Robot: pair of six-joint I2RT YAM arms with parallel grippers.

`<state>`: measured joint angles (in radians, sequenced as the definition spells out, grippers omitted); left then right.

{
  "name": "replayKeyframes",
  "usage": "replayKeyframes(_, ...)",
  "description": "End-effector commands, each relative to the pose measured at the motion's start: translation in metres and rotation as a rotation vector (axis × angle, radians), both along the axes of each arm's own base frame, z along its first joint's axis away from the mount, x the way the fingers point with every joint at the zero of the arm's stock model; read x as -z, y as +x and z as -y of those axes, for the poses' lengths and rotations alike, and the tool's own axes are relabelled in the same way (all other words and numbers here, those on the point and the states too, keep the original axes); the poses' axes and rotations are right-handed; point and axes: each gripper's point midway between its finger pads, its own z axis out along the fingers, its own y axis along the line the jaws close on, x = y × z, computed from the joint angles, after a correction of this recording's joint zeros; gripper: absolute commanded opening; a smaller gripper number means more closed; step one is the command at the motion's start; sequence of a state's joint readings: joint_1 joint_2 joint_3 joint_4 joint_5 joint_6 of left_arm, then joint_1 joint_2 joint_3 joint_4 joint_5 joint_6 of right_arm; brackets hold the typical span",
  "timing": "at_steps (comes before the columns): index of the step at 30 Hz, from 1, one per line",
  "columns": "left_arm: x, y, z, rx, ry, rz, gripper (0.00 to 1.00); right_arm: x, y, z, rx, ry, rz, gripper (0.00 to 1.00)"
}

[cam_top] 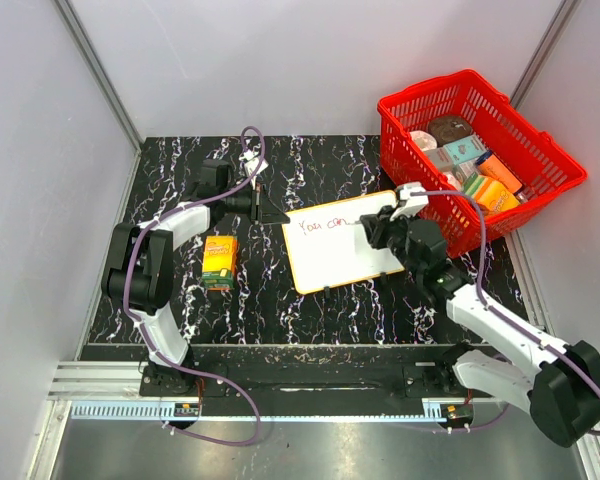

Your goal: Write a sentence on the whiteboard

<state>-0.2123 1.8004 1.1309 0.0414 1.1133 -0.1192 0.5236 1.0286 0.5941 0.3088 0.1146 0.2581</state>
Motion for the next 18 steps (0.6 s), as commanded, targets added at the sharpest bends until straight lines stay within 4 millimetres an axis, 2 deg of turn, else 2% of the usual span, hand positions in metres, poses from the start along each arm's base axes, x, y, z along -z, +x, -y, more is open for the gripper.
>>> replayKeyframes(1, 0.003, -0.009, 0.009, 0.051, 0.034, 0.086, 0.0, -0.019, -0.014, -0.027, -0.071, -0.027, 0.097, 0.0)
replayKeyframes(2, 0.003, -0.009, 0.009, 0.05, 0.035, 0.084, 0.0, -0.024, -0.021, -0.038, -0.089, -0.022, 0.117, 0.0)
replayKeyframes(12, 0.002, -0.009, 0.01, 0.052, 0.032, 0.083, 0.0, -0.005, -0.05, -0.087, -0.196, -0.063, 0.165, 0.0)
replayKeyframes(18, 0.003, -0.007, 0.01, 0.048, 0.033, 0.073, 0.0, -0.001, -0.058, -0.106, -0.208, -0.112, 0.201, 0.0)
